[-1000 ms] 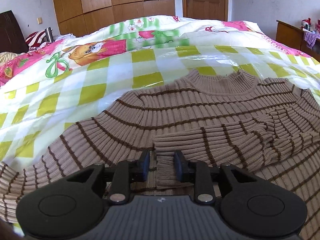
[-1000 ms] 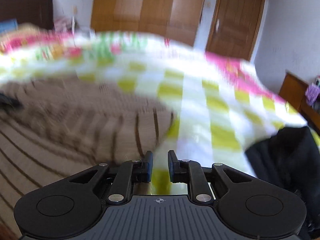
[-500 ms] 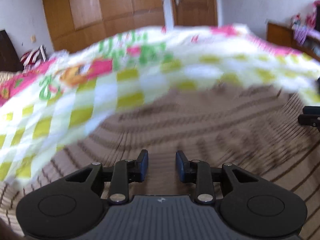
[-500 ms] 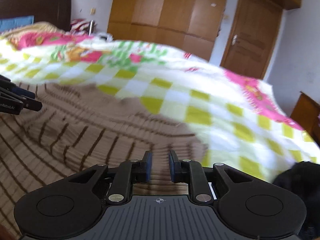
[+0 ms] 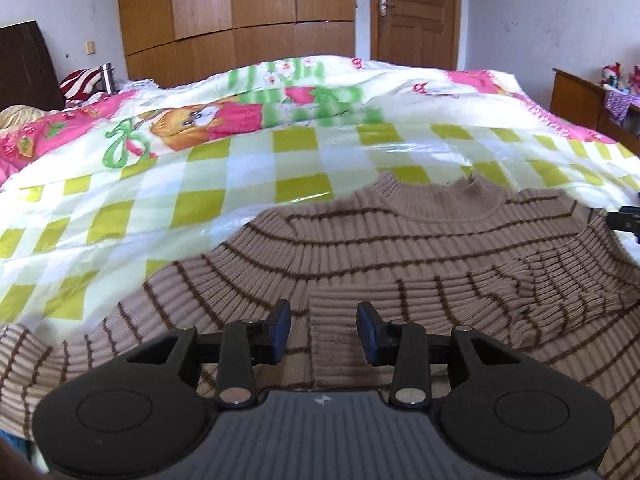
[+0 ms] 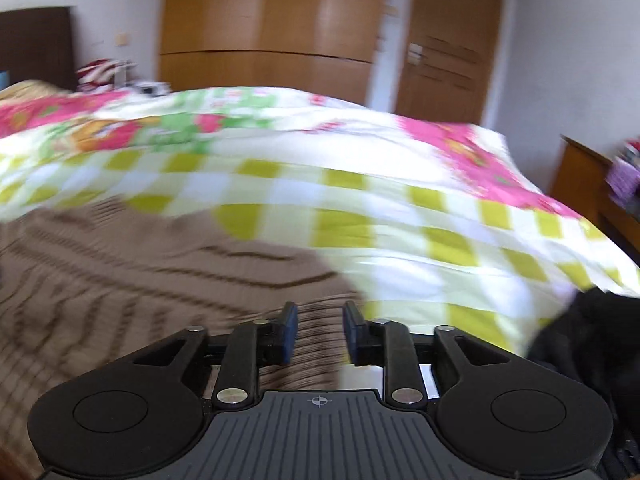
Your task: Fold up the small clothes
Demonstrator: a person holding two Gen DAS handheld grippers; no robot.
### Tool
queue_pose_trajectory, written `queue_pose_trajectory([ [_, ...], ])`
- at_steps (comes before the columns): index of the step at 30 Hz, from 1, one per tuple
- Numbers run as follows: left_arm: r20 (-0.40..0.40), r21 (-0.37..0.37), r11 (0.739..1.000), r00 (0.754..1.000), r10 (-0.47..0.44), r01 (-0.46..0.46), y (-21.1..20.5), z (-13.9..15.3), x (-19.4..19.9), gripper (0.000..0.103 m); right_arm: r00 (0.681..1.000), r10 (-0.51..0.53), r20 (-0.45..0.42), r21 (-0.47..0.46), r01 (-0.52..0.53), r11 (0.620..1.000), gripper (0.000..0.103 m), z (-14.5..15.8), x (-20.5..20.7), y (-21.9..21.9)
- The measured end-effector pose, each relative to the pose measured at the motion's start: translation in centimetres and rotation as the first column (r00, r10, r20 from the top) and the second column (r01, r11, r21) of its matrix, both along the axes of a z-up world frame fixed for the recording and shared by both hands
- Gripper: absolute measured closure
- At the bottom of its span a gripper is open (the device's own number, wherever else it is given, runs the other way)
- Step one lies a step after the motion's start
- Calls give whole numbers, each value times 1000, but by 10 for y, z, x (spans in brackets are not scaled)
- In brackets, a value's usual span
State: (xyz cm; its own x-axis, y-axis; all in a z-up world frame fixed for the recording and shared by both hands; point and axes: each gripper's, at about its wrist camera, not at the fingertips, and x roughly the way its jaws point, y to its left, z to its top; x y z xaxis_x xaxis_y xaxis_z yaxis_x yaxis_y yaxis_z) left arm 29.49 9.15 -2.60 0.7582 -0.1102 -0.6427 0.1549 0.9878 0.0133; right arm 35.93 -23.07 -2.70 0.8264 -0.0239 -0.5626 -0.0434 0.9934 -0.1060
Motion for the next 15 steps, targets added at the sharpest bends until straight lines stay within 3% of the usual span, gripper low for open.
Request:
queue_pose_trajectory([
  [4, -16, 1, 1000, 1000, 6, -6, -2, -5, 3, 52, 998, -42, -38, 22, 43, 999, 75, -10, 22, -13],
  [7, -41, 18, 1000, 999, 12, -12, -2, -14, 3, 51, 993, -32, -116, 109, 45, 993, 76, -22, 34, -16],
  [10, -33, 14, 1000, 999, 15, -14, 2, -12, -1, 51, 997, 9, -71, 153, 2, 988, 78, -14, 23, -13],
  [13, -24, 10, 999, 999, 42, -42, 8, -9, -2, 51, 998, 46, -36, 83, -43, 996, 81, -10, 17, -4],
  [15, -30, 20, 998, 998, 61, -60, 12, -7, -2, 51, 995, 41, -88, -19, -43, 999, 77, -18, 27, 2],
])
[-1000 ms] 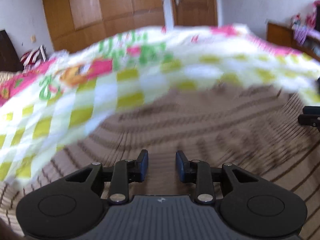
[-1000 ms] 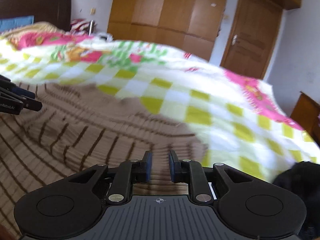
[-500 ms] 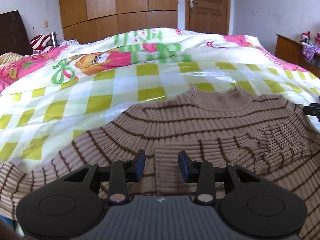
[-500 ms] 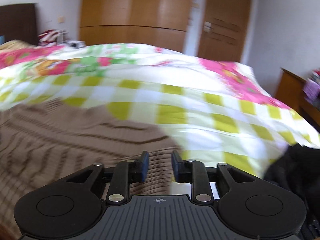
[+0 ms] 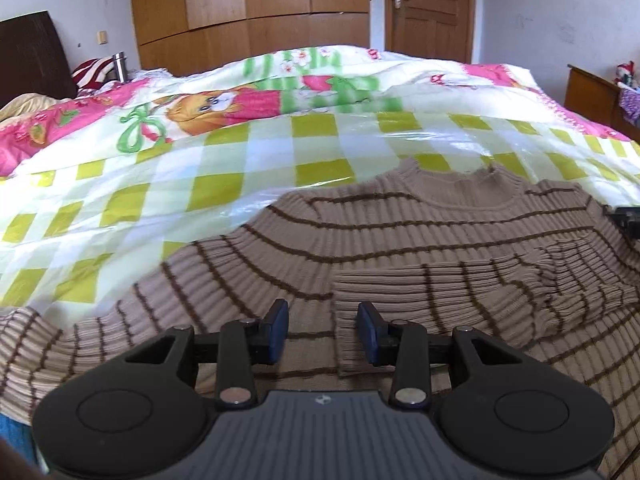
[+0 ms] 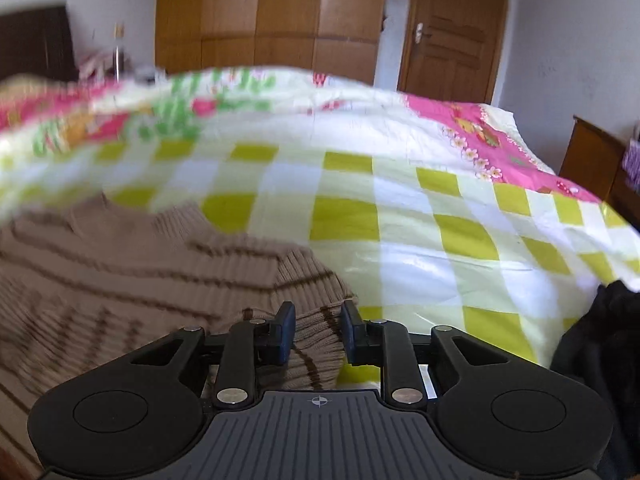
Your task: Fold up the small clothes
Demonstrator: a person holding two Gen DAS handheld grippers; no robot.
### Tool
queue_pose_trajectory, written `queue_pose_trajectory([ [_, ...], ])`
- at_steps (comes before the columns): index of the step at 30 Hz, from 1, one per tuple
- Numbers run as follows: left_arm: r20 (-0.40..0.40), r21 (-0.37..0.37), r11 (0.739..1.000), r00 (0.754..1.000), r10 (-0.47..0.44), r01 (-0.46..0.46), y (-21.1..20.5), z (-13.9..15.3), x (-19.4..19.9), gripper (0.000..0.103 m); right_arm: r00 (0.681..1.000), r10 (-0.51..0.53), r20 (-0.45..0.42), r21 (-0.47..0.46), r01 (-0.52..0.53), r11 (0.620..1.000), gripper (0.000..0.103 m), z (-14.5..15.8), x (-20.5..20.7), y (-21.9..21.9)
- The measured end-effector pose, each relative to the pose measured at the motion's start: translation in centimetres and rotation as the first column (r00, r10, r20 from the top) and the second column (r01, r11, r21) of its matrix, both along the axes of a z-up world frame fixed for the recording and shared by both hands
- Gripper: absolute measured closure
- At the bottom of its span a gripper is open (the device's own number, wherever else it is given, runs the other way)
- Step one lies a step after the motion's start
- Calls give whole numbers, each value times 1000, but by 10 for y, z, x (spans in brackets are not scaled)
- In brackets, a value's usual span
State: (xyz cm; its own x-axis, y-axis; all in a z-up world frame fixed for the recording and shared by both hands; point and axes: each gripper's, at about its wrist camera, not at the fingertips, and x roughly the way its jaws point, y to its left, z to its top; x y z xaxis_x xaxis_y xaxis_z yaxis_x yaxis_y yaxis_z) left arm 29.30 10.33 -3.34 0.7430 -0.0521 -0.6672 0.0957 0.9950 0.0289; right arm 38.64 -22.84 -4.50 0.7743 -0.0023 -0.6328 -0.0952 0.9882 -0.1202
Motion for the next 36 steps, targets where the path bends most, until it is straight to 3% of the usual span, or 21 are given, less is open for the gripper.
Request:
queue_pose_trajectory([
  [2, -1, 7, 1000, 1000, 7, -7, 4, 0, -2, 51, 1000, -29, -7, 4, 29, 1000, 77, 0, 1, -4],
  [4, -3, -1, 1000, 1000, 6, -6, 10, 1, -5, 51, 998, -32, 56, 12, 32, 999, 75, 14, -11, -1],
  [6, -6, -27, 1000, 1000, 16, -16, 17, 2, -7, 51, 990, 65, 125, -3, -65, 998, 73, 28, -28, 15],
  [8, -13, -78, 997, 1000, 18, -19, 23, 3, -7, 51, 970, 206, 128, -6, -207, 978, 71, 34, -37, 39],
  [11, -27, -140, 990, 1000, -14, 10, 25, 3, -5, 46, 912, 403, 80, 42, -407, 913, 68, 30, -32, 79],
  [14, -32, -112, 992, 998, -60, 56, 16, 2, -6, 44, 832, 554, 23, 94, -553, 828, 67, 22, -17, 121],
  [18, -26, -95, 992, 996, -82, 79, 12, 2, -12, 44, 751, 658, -49, 191, -640, 745, 65, 14, 6, 171],
  [21, -18, -107, 991, 997, -80, 77, 17, 5, -19, 44, 708, 699, -97, 212, -672, 710, 69, 6, 17, 192],
  [23, 0, -98, 992, 997, -76, 76, 21, 9, -23, 44, 702, 703, -112, 204, -676, 708, 94, 3, 20, 201],
  [25, 25, -110, 991, 997, -80, 82, 24, 17, -26, 44, 692, 715, -101, 213, -687, 695, 98, 8, 16, 203],
  [32, 86, -103, 990, 992, -90, 99, 16, 33, -23, 45, 646, 763, 0, 255, -738, 625, 99, 28, 1, 206],
  [36, 4, -98, 992, 997, -80, 80, 11, 12, -6, 43, 694, 716, -76, 259, -679, 687, 92, 10, 17, 210],
])
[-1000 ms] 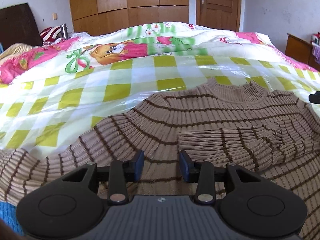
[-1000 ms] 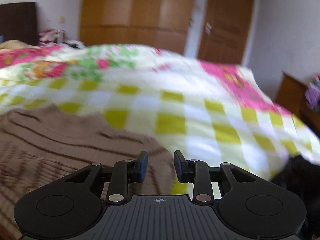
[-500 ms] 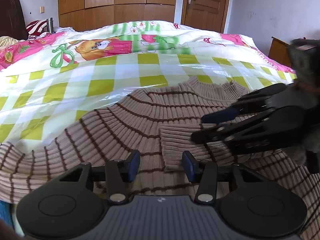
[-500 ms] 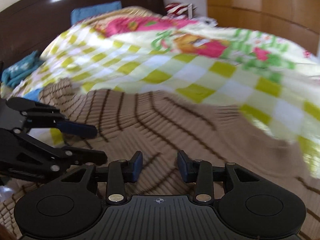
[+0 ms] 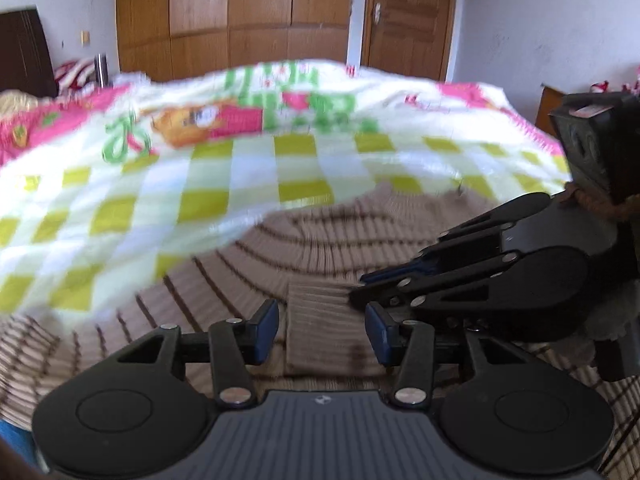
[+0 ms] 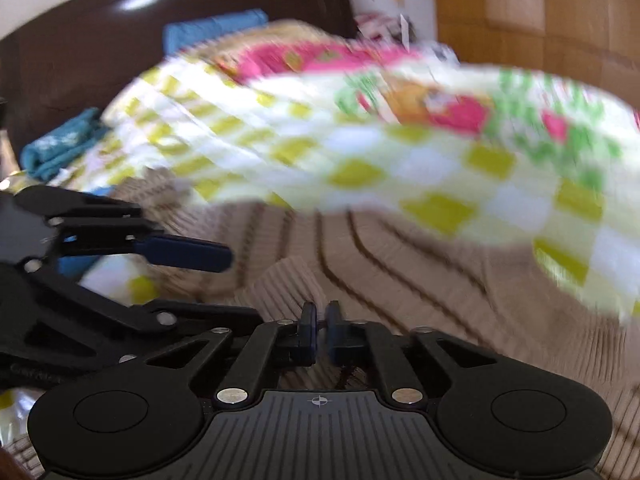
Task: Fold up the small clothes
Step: 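Lift the sweater side with the right gripper and fold it over the body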
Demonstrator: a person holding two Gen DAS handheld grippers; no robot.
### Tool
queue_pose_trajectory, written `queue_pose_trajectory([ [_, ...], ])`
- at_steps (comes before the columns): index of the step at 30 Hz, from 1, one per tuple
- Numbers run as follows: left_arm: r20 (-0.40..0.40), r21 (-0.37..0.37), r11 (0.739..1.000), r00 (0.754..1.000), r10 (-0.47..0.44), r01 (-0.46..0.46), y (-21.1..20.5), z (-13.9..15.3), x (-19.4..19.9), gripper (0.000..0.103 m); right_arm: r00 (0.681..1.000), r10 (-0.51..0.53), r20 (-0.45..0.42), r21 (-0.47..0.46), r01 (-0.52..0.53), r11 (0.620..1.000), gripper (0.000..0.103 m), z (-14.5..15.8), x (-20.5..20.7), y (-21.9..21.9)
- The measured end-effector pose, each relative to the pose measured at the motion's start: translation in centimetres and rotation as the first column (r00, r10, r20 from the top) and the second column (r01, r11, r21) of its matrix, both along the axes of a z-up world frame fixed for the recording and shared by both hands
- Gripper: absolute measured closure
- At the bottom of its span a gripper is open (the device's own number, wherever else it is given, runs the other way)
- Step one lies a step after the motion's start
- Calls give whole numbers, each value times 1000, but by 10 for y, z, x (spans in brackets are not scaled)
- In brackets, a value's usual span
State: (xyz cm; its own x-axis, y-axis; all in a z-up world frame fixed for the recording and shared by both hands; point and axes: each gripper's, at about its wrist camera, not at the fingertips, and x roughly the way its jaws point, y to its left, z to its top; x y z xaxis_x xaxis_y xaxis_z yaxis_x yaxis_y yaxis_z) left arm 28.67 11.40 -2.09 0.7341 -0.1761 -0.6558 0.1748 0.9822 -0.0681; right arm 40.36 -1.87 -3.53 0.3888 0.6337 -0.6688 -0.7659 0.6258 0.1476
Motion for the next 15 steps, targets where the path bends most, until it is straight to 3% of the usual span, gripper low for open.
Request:
queue_pose_trajectory([
  [3, -66, 44, 999, 998, -3, 6, -7, -16, 7, 43, 997, -68, 23, 38, 67, 997, 92, 5, -5, -21],
  [8, 26, 47, 999, 1000, -3, 2, -13, 3, -8, 43, 953, -294, 71, 157, 280, 947, 89, 36, -23, -111],
  [12, 56, -14, 998, 997, -57, 58, -31, 12, -4, 42, 880, -447, 159, 67, 443, 894, 88, 32, -36, -182],
  [15, -23, 22, 997, 997, -79, 79, -52, -10, 14, 42, 808, -574, 136, -107, 588, 802, 88, 3, -32, -222],
])
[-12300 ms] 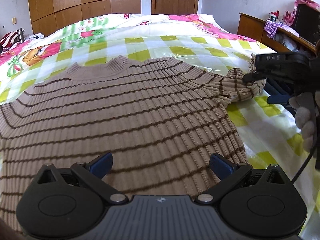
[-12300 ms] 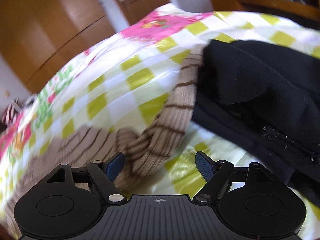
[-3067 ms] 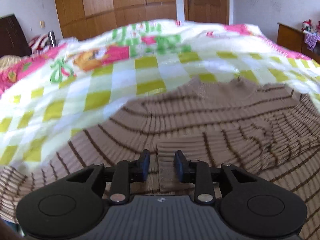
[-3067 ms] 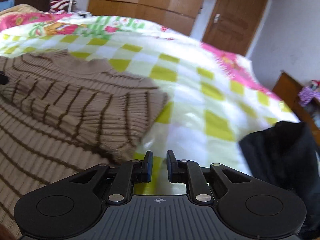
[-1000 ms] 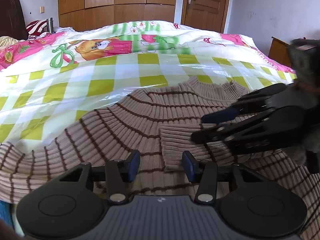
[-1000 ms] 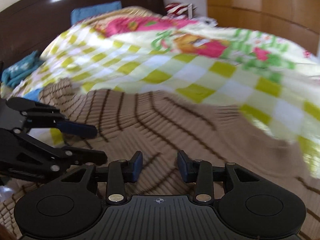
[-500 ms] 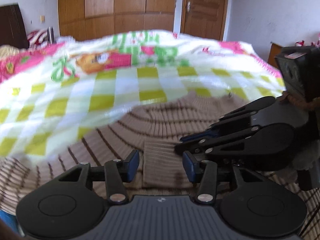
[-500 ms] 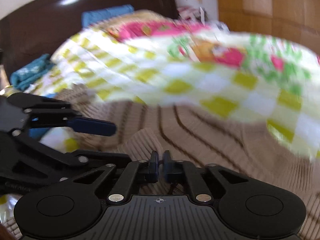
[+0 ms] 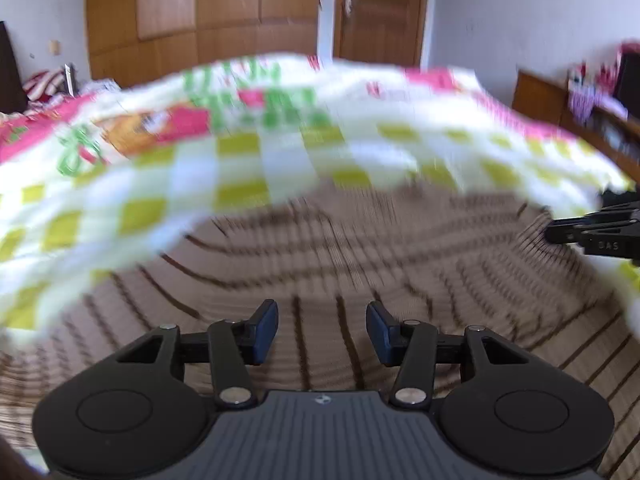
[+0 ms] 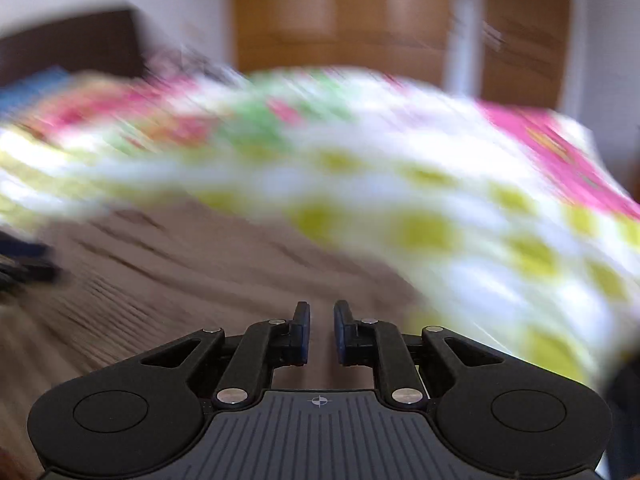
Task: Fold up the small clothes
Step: 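Lift the sweater side with the right gripper and fold it over the body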
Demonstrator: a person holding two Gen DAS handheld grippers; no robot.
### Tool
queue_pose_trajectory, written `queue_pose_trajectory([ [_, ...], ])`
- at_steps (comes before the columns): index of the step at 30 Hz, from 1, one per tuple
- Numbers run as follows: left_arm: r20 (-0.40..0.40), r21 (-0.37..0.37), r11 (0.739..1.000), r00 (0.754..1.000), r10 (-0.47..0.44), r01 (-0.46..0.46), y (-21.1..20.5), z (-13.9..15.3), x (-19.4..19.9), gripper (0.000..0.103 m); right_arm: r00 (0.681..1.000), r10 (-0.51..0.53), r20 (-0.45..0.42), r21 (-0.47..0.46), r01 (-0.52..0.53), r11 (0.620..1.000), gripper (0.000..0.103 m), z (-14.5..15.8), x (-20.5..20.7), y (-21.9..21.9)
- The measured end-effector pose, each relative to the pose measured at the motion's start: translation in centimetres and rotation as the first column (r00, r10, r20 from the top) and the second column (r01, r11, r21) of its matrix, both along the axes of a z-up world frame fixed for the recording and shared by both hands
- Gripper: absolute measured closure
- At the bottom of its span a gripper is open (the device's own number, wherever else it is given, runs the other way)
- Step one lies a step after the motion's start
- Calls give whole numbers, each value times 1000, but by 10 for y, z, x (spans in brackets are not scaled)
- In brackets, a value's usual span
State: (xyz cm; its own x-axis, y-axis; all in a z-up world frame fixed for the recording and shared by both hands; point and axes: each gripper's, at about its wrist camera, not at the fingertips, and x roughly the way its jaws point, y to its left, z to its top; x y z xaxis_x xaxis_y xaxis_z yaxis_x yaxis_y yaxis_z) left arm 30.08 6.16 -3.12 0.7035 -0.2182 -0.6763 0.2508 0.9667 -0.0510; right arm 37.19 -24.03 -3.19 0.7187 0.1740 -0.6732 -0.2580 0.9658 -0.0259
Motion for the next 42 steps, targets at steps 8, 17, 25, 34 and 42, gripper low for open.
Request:
queue_pose_trajectory([
  [8, -4, 62, 998, 1000, -1, 2, -17, -2, -4, 41, 993, -108, 38, 97, 104, 990, 79, 14, -9, -36],
  [17, -15, 98, 995, 1000, -9, 10, -30, -13, -3, 36, 996, 81, 49, -184, -71, 980, 80, -20, -56, 5],
  [25, -1, 60, 995, 997, 81, -81, 1, -15, -21, 34, 995, 19, 95, -105, -9, 994, 79, 9, -63, 10],
  [34, 69, -79, 980, 980, 187, -182, 51, 8, -77, 33, 998, 17, 68, -142, -7, 990, 76, 29, -54, 64],
  [42, 36, -161, 944, 954, 297, -288, 108, 6, -119, 33, 849, 519, 101, -73, -513, 855, 76, 61, -45, 262],
])
